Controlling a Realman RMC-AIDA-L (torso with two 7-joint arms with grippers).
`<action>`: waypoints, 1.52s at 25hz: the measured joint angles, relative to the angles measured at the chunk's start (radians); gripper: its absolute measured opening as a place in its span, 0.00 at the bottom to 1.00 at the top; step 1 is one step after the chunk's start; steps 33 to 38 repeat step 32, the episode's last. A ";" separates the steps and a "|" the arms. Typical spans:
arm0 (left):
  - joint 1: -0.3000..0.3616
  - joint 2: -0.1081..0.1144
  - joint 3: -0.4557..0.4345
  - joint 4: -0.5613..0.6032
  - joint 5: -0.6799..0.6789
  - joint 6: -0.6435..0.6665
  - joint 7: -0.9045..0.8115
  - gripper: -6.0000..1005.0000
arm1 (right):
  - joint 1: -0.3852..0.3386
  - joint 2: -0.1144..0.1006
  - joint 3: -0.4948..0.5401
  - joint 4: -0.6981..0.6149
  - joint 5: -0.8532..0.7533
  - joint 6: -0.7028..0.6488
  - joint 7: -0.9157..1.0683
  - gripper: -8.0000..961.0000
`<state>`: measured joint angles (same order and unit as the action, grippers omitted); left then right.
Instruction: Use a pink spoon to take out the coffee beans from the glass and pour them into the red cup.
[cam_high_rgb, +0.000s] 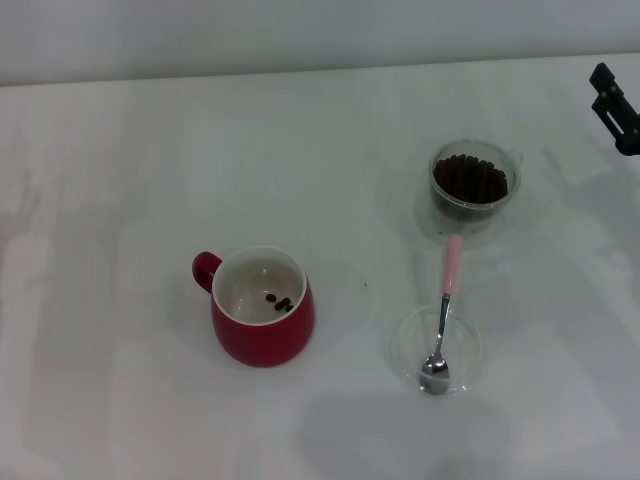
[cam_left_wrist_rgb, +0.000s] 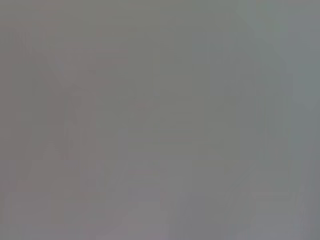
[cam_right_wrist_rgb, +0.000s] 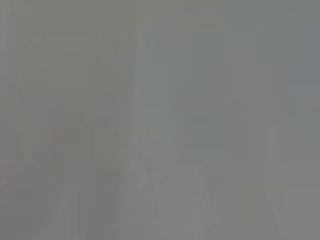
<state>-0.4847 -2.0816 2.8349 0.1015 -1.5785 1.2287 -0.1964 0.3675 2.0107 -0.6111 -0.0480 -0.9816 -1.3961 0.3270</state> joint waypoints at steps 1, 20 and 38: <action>0.000 0.000 0.000 0.000 0.000 0.000 0.000 0.87 | 0.005 0.000 0.000 0.010 0.021 0.010 -0.031 0.53; -0.079 0.000 -0.007 -0.008 -0.018 -0.152 -0.003 0.87 | 0.100 0.002 0.005 0.011 0.213 0.314 -0.050 0.92; -0.176 0.000 -0.031 -0.047 -0.064 -0.277 -0.001 0.87 | 0.201 0.004 0.005 -0.001 0.274 0.455 -0.105 0.92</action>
